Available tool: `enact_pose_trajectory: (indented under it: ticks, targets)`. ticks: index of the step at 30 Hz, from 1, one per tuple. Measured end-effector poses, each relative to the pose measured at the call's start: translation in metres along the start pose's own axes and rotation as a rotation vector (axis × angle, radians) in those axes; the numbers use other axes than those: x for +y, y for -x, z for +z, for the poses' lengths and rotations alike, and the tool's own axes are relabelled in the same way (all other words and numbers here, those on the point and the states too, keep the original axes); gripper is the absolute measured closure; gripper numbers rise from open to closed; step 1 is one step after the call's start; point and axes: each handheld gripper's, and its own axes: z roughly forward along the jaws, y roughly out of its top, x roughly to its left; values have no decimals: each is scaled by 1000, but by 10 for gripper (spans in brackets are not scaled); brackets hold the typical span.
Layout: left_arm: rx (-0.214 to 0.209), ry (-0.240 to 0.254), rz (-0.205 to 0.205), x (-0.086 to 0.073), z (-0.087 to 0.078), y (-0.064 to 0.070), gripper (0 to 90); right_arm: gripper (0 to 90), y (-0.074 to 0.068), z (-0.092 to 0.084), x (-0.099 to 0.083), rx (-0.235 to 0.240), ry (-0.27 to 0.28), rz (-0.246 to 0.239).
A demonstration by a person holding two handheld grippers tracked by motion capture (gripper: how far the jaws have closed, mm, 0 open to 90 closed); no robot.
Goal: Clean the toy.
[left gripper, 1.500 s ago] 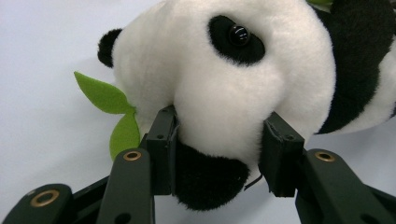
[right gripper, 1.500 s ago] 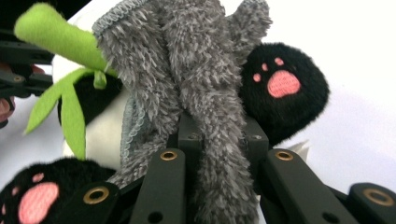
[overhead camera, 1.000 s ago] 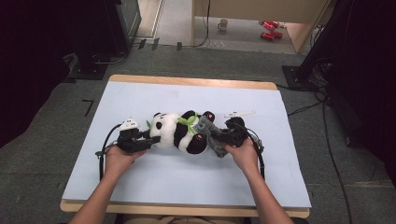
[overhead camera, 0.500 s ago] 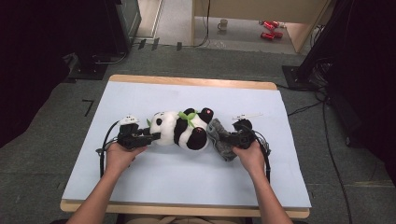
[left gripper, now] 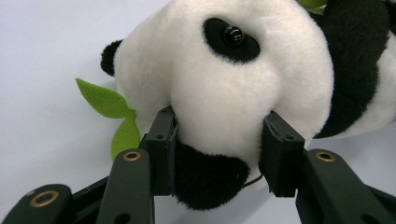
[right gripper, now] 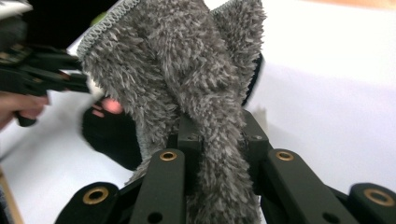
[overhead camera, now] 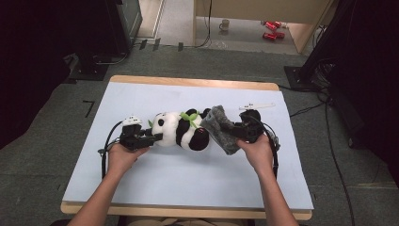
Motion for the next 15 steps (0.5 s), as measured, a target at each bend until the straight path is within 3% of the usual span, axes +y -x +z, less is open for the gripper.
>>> enact_pose_trajectory:
  ticks: [9, 15]
  targets:
    - [26, -10, 21, 1, -1, 7, 549, 761, -38, -4, 17, 51, 44, -84]
    - [28, -18, 30, 2, 0, 10, 558, 760, -48, 17, 14, 70, -5, -108]
